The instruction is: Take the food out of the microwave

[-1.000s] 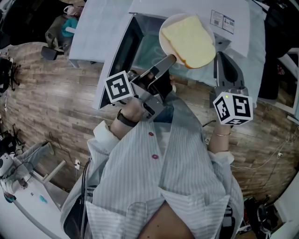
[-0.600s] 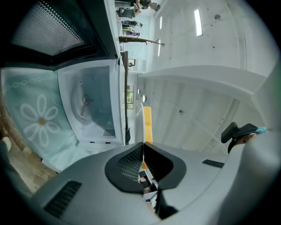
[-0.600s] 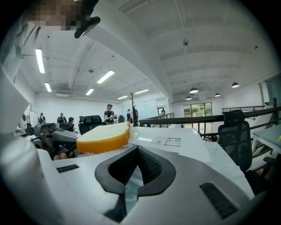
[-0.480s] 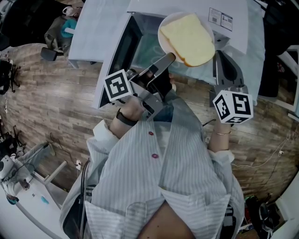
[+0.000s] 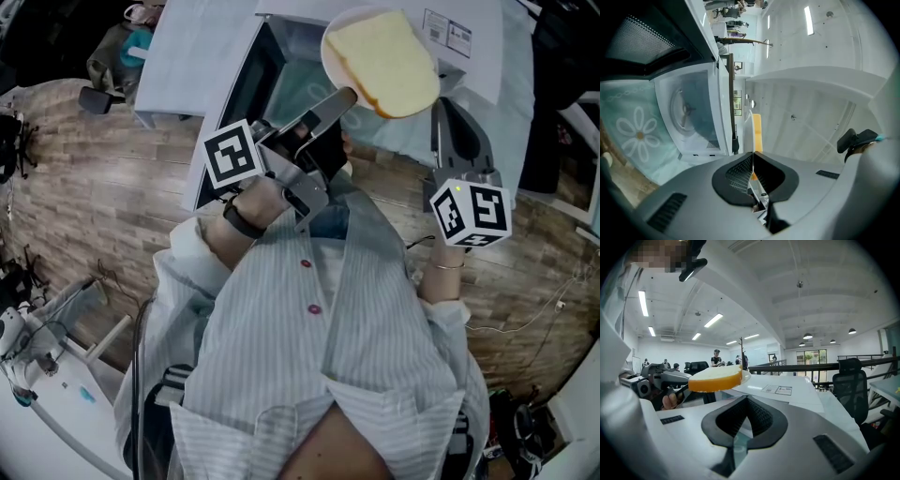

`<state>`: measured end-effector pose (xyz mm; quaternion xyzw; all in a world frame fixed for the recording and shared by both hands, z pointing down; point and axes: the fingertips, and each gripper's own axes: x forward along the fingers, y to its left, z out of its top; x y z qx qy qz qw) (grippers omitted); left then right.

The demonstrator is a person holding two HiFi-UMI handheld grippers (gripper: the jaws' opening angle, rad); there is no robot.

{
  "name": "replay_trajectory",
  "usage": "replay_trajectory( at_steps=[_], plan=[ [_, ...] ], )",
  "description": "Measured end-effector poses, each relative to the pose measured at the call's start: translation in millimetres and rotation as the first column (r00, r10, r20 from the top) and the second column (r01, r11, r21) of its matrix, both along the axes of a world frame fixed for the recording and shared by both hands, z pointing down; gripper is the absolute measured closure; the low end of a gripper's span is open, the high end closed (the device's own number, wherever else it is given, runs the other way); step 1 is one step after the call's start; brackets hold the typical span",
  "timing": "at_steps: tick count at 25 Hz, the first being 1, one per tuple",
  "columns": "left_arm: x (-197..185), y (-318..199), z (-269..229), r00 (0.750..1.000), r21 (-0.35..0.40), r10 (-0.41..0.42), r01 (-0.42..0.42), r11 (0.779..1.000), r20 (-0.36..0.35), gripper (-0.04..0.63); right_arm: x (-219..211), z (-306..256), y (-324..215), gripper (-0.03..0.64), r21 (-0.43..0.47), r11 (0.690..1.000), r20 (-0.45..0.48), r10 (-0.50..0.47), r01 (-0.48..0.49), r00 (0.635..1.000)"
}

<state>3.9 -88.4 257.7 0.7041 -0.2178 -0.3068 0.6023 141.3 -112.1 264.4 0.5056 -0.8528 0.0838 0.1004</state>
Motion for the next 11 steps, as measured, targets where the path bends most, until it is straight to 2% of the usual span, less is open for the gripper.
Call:
replay_trajectory(
  at_steps=[11],
  plan=[
    [2.9,-14.1,-15.4,0.997,0.029,0.076,-0.076,0.997,0.001,0.581,8.5,-7.3,-6.6,0.588,0.018,1.0,-0.011,0.017,-0.017,1.0]
  ],
)
